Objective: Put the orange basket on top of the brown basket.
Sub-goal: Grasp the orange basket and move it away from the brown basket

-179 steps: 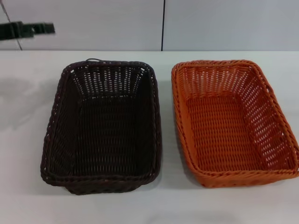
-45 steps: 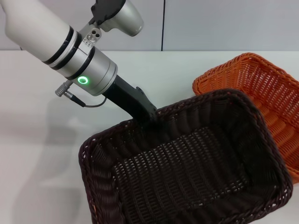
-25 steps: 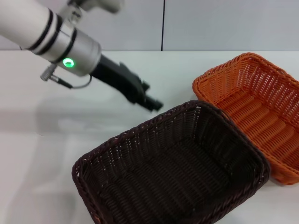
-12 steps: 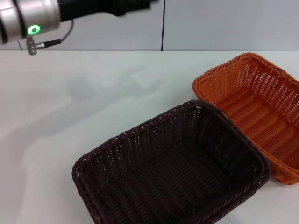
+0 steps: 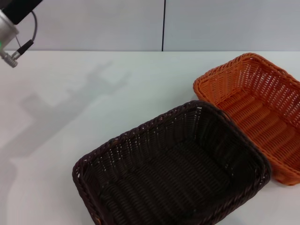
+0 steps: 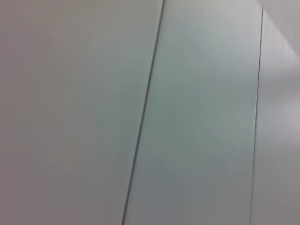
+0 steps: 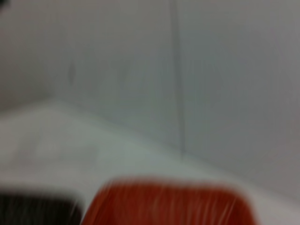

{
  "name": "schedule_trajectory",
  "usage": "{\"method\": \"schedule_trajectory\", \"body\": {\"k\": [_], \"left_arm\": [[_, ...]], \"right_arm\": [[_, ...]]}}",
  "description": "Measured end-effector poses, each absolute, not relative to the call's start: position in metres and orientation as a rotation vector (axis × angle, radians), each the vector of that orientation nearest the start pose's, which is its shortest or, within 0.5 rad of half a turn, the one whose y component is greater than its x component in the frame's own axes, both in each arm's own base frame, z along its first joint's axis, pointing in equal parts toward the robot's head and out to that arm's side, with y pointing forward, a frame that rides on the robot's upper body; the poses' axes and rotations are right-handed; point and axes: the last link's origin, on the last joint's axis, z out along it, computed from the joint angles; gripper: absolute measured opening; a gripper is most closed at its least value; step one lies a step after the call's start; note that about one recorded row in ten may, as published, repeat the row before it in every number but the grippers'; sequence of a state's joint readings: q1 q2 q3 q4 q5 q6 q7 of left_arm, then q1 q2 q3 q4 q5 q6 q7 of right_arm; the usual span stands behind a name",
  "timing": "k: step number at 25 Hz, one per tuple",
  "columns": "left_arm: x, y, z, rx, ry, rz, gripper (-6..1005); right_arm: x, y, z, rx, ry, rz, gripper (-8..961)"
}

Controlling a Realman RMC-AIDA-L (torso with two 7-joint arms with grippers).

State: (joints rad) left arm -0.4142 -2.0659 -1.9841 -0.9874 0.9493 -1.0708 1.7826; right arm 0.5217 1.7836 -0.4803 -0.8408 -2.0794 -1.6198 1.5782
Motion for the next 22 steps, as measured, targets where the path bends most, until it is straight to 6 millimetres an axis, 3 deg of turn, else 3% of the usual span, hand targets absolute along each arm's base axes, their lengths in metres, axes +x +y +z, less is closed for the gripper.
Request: {"method": "schedule_trajectory", "body": {"k": [1, 2, 6, 12, 22], "left_arm": [[-0.170, 0.393, 0.089, -2.011, -0.427, -1.299, 833], [-0.184, 0.389, 0.088, -1.951, -0.436, -1.377, 833], [-0.193, 0.388, 0.082, -1.914, -0.486, -1.423, 833], [-0.187, 0.383, 0.073, -1.936, -0.493, -1.486, 833], [-0.182, 0.381, 0.067, -1.950, -0.501, -1.519, 833]], "right_arm": [[0.302, 0.357, 0.179, -2.474, 0.620, 0.361, 643], [0.303, 0.355, 0.177, -2.511, 0.633, 0.297, 643], [0.305, 0.351, 0.168, -2.609, 0.679, 0.138, 642], [0.312, 0.348, 0.146, -2.709, 0.704, -0.079, 640], [0.314, 0.350, 0.109, -2.795, 0.651, -0.253, 637]]}}
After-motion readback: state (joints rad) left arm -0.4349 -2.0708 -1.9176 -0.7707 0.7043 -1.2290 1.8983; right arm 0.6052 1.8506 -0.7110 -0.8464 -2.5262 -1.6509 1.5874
